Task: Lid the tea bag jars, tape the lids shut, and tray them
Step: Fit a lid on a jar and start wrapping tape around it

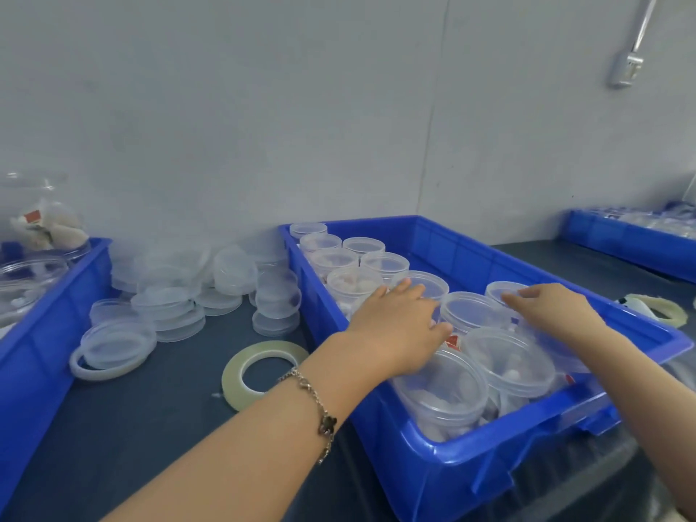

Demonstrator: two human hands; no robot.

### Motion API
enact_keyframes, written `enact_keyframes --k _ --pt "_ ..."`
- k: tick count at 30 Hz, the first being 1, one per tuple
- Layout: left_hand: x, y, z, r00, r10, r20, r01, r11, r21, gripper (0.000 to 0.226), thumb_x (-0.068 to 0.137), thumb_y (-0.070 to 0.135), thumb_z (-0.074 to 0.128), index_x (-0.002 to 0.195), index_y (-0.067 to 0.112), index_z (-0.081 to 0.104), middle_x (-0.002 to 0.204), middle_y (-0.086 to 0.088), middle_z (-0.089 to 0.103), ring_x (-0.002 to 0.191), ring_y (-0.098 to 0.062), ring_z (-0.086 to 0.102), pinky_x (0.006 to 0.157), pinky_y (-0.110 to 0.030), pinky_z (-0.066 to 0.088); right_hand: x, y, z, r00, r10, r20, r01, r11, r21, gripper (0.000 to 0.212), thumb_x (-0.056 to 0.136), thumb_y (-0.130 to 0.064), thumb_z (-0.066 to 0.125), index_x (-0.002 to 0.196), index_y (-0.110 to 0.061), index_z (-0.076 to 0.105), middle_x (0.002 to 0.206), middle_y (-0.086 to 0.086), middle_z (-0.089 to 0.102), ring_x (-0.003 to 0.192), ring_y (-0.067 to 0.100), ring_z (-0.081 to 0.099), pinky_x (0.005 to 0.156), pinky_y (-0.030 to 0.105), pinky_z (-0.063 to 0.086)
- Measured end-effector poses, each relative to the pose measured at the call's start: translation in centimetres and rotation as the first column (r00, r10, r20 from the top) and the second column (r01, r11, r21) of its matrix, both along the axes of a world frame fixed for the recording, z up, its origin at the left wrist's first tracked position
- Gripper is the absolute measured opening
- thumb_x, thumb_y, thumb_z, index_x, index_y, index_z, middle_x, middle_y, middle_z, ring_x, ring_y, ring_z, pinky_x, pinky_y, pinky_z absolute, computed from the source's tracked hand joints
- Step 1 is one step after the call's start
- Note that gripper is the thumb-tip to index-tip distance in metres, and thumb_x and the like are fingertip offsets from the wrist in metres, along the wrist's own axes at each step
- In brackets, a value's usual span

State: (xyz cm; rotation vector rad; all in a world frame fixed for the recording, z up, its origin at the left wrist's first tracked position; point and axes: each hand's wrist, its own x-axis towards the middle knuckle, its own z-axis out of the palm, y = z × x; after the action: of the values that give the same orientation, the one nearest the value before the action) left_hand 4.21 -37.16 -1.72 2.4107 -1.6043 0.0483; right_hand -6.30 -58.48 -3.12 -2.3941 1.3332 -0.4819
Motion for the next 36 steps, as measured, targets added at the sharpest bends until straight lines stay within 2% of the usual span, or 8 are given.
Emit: enact_keyframes --k 3,6,12,16,22,31,34,36 --pt "0.6 1.3 0.5 1.000 0.030 -0.005 -0.030 0.999 -0.017 0.049 0.099 0.041 0.031 0.140 0.017 0.041 0.154 -0.003 0.025 0.142 -0.016 0.012 0.114 -0.037 0.010 1.0 1.9 1.4 0.988 -0.069 -0.140 0.061 0.996 -0.065 0.051 0.089 -0.057 0.037 0.107 -0.018 0.064 0.121 0.015 0.053 0.120 0.038 0.036 0.094 0.047 0.033" --pt "1.1 2.7 1.0 0.999 0.047 0.002 -0.047 0.997 -0.061 0.047 0.098 0.040 0.033 0.137 0.016 0.044 0.150 -0.002 0.031 0.139 -0.017 0.020 0.113 -0.038 0.015 2.9 5.7 3.4 0.991 0.102 -0.090 -0.122 0.956 -0.266 0.046 0.094 -0.046 0.039 0.121 -0.013 0.058 0.132 0.018 0.046 0.131 0.033 0.029 0.105 0.047 0.031" --pt "2.7 8.2 2.2 0.986 0.148 0.070 -0.139 0.982 -0.127 0.046 0.097 0.041 0.037 0.135 0.017 0.044 0.141 -0.002 0.040 0.131 -0.018 0.031 0.108 -0.034 0.020 7.1 17.0 5.5 0.843 0.537 0.010 -0.509 0.804 -0.306 0.037 0.093 -0.037 0.047 0.126 -0.023 0.056 0.138 0.006 0.042 0.131 0.019 0.034 0.092 0.034 0.035" --pt "4.6 14.1 2.9 0.955 0.273 0.116 -0.263 0.960 -0.098 0.043 0.095 0.042 0.042 0.127 0.016 0.052 0.133 -0.006 0.045 0.131 -0.023 0.032 0.105 -0.034 0.023 10.2 23.2 5.0 0.731 0.678 -0.080 -0.661 0.673 -0.333 0.033 0.096 -0.027 0.044 0.124 -0.016 0.057 0.131 0.006 0.048 0.121 0.021 0.042 0.084 0.024 0.029" --pt "7.4 24.8 2.8 0.883 0.452 0.123 -0.448 0.892 -0.061 0.049 0.090 0.043 0.050 0.133 0.018 0.047 0.128 -0.009 0.047 0.122 -0.024 0.040 0.098 -0.033 0.029 15.2 33.0 3.7 0.567 0.823 -0.036 -0.804 0.543 -0.243 0.032 0.090 -0.025 0.051 0.122 -0.021 0.057 0.125 0.005 0.046 0.115 0.023 0.049 0.089 0.030 0.040" --pt "11.5 38.5 2.0 0.692 0.721 0.041 -0.716 0.692 -0.088 0.044 0.083 0.040 0.058 0.116 0.012 0.055 0.123 -0.009 0.053 0.112 -0.026 0.048 0.089 -0.033 0.038 20.6 44.2 2.5 0.374 0.922 -0.103 -0.921 0.355 -0.159 0.047 0.089 -0.027 0.054 0.135 -0.021 0.046 0.137 0.003 0.042 0.124 0.019 0.043 0.099 0.027 0.033" --pt "13.6 41.2 1.4 0.538 0.831 -0.140 -0.842 0.522 -0.133 0.064 0.078 0.043 0.064 0.129 0.011 0.045 0.129 -0.012 0.048 0.111 -0.030 0.052 0.088 -0.037 0.046 22.5 46.5 2.6 0.350 0.928 -0.124 -0.934 0.336 -0.123 0.054 0.089 -0.028 0.055 0.140 -0.020 0.039 0.139 0.005 0.043 0.122 0.021 0.045 0.092 0.026 0.035" --pt "15.3 42.6 1.2 0.446 0.846 -0.294 -0.895 0.413 -0.170 0.081 0.075 0.051 0.066 0.136 0.009 0.035 0.129 -0.013 0.048 0.109 -0.032 0.055 0.086 -0.040 0.049 24.0 47.6 2.7 0.351 0.931 -0.100 -0.936 0.346 -0.062 0.055 0.089 -0.028 0.055 0.140 -0.019 0.036 0.132 0.006 0.050 0.102 0.019 0.052 0.077 0.023 0.036"
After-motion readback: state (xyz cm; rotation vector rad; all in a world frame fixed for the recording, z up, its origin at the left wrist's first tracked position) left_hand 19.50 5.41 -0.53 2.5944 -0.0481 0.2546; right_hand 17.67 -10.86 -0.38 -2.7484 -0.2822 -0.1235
